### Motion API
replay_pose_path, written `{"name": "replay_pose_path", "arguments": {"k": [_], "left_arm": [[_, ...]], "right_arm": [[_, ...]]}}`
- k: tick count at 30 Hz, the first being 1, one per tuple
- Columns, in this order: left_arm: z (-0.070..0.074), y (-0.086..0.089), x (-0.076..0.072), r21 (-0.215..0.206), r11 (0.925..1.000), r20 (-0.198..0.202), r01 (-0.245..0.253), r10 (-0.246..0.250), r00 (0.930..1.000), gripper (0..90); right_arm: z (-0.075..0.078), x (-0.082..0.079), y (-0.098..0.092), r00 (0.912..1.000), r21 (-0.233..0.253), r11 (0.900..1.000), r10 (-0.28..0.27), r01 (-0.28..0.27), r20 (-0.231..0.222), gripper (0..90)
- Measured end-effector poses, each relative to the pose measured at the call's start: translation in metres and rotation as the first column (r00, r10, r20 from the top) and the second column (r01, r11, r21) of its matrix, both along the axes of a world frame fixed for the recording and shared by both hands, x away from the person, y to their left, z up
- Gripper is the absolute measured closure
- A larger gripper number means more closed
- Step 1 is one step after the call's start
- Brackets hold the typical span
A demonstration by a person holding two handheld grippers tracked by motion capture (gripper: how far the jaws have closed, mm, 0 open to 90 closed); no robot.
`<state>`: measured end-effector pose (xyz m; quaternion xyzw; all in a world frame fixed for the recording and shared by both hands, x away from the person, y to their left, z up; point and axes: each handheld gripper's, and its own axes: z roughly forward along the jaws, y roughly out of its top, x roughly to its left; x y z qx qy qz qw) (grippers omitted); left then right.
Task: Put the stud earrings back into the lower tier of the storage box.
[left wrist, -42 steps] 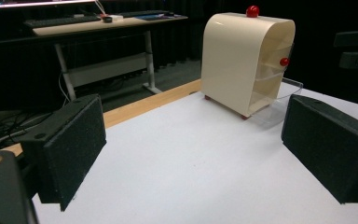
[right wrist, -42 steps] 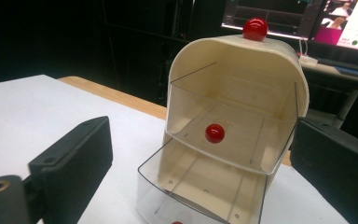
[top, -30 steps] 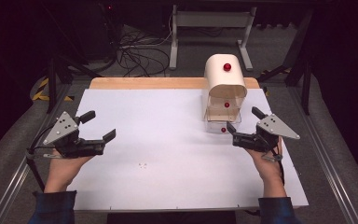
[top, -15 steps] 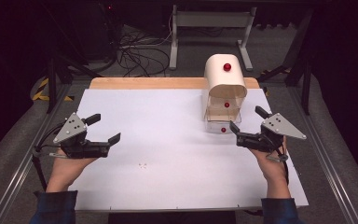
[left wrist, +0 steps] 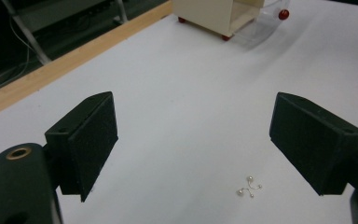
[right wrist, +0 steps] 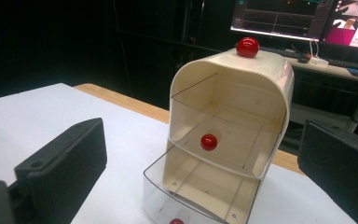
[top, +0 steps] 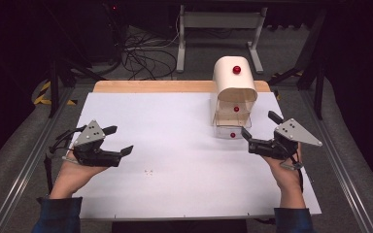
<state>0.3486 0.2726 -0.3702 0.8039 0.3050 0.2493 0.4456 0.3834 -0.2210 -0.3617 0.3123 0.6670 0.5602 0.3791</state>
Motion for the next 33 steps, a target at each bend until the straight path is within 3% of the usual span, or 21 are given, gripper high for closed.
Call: {"name": "replay_pose_path", "arguments": {"k": [17,21,33], "left_arm": [[-0.005,-0.005,0.006,0.045,0.9985,-0.102,0.031,-0.026,0.9944,25.9],[-0.006,-0.007,0.007,0.057,0.9975,-0.111,0.042,-0.036,0.9932,28.2],[-0.016,-0.014,0.014,0.112,0.9906,-0.196,0.078,-0.056,0.9791,33.7]], "right_arm": [[0.002,-0.002,-0.002,1.0,-0.009,1.0,0.003,-0.003,-0.004,1.8],[0.002,-0.002,-0.002,1.0,-0.02,1.0,0.001,-0.001,-0.007,2.1],[0.002,-0.002,0.0,1.0,-0.022,1.0,0.006,-0.006,-0.007,2.1]]}}
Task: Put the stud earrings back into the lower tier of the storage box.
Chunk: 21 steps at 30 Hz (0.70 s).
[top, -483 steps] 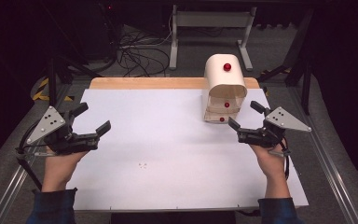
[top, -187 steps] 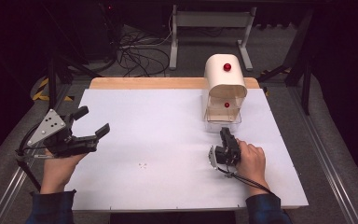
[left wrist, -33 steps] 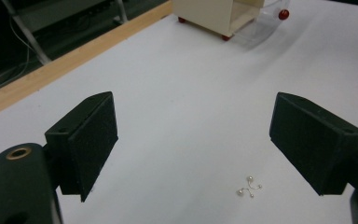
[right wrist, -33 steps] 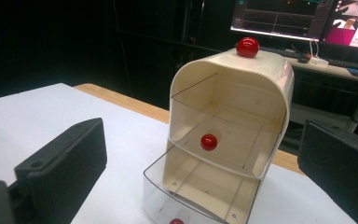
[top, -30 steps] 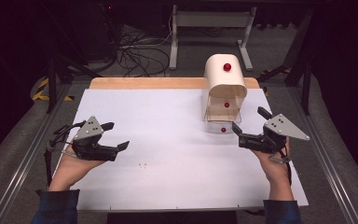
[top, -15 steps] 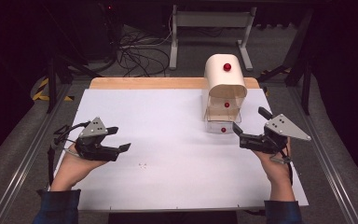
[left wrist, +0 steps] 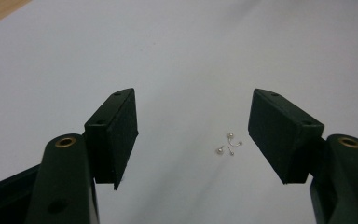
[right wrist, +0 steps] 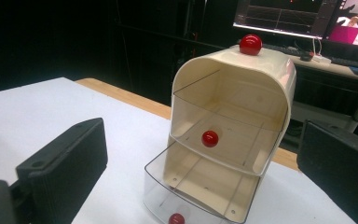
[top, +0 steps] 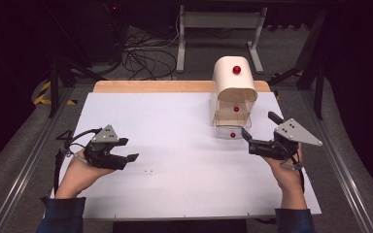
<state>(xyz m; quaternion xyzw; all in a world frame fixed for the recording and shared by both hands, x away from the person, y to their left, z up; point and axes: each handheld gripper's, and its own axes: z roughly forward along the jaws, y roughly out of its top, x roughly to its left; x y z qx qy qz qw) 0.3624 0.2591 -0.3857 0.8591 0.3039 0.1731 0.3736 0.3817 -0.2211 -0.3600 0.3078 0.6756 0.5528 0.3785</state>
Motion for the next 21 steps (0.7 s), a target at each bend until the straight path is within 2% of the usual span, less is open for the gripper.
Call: {"name": "replay_pose_path", "arguments": {"k": [10,21], "left_arm": [[-0.006,-0.004,0.004,0.04,0.9992,-0.052,0.003,-0.001,0.9986,33.9],[-0.014,-0.013,0.006,0.096,0.9949,-0.105,0.031,-0.02,0.9943,42.5]], "right_arm": [[0.001,0.0,-0.001,1.0,0.009,1.0,0.005,-0.005,0.002,2.1],[0.002,-0.001,-0.001,1.0,0.006,1.0,0.006,-0.006,-0.002,2.1]]}}
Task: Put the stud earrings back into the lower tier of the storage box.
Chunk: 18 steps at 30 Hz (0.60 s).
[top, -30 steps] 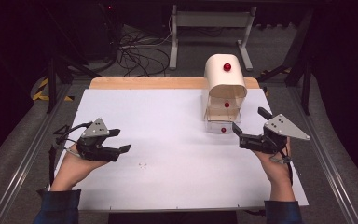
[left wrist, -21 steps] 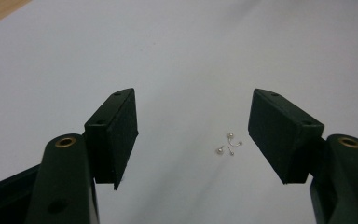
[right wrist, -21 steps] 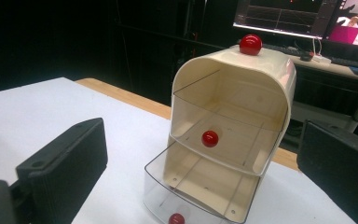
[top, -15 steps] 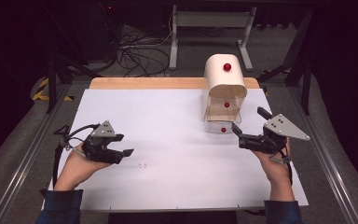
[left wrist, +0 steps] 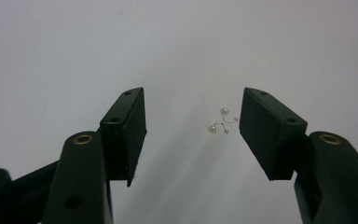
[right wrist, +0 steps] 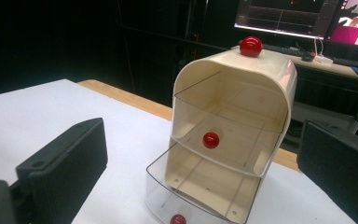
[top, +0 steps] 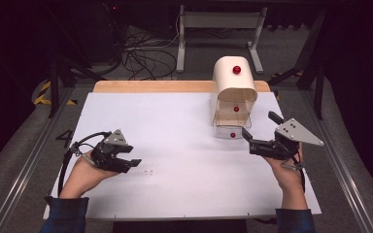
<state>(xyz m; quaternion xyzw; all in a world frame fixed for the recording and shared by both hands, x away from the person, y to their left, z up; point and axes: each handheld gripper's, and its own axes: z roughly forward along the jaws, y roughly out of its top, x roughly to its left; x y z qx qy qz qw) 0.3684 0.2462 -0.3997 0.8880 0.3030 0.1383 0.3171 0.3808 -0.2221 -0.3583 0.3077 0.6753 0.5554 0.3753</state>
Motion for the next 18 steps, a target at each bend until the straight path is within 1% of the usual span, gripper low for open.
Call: {"name": "replay_pose_path", "arguments": {"k": [6,10,18], "left_arm": [[-0.006,-0.006,0.002,0.027,0.9996,-0.017,0.012,-0.011,0.9998,47.2],[-0.009,-0.01,0.003,0.028,0.9995,-0.037,0.012,-0.011,0.9992,50.1],[-0.016,-0.016,0.005,0.038,0.999,-0.06,0.022,-0.019,0.998,55.4]], "right_arm": [[0.001,0.0,-0.001,1.0,0.0,1.0,0.0,0.0,-0.002,2.1],[0.001,0.0,-0.002,1.0,-0.002,1.0,-0.003,0.003,-0.003,2.2],[0.002,-0.001,-0.003,1.0,-0.004,1.0,-0.006,0.006,-0.006,2.2]]}}
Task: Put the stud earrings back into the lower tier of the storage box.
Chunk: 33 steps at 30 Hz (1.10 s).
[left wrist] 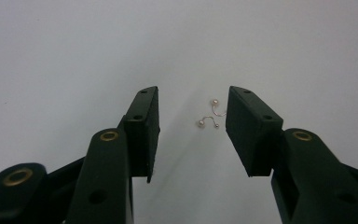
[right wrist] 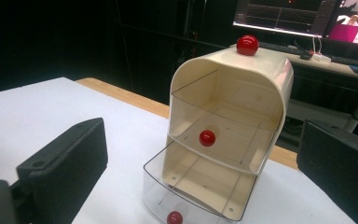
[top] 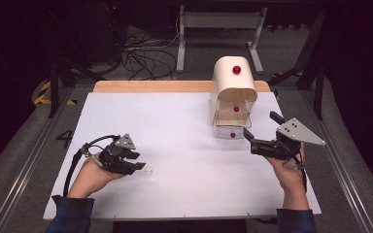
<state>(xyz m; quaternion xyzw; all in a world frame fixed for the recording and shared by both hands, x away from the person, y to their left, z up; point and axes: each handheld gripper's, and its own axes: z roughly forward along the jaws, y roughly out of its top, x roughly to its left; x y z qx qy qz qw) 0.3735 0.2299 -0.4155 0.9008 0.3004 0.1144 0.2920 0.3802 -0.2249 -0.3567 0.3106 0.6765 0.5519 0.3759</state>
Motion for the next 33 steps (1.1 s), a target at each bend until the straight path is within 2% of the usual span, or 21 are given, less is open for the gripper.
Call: {"name": "replay_pose_path", "arguments": {"k": [25,33], "left_arm": [[-0.023,-0.017,0.011,0.064,0.9979,-0.096,0.011,-0.005,0.9954,66.1],[-0.028,-0.022,0.014,0.09,0.9958,-0.111,0.015,-0.005,0.9938,68.2]], "right_arm": [[0.004,-0.003,-0.004,1.0,0.007,1.0,0.004,-0.004,0.004,2.2],[0.005,-0.004,-0.006,1.0,0.009,1.0,0.006,-0.006,0.001,2.2]]}}
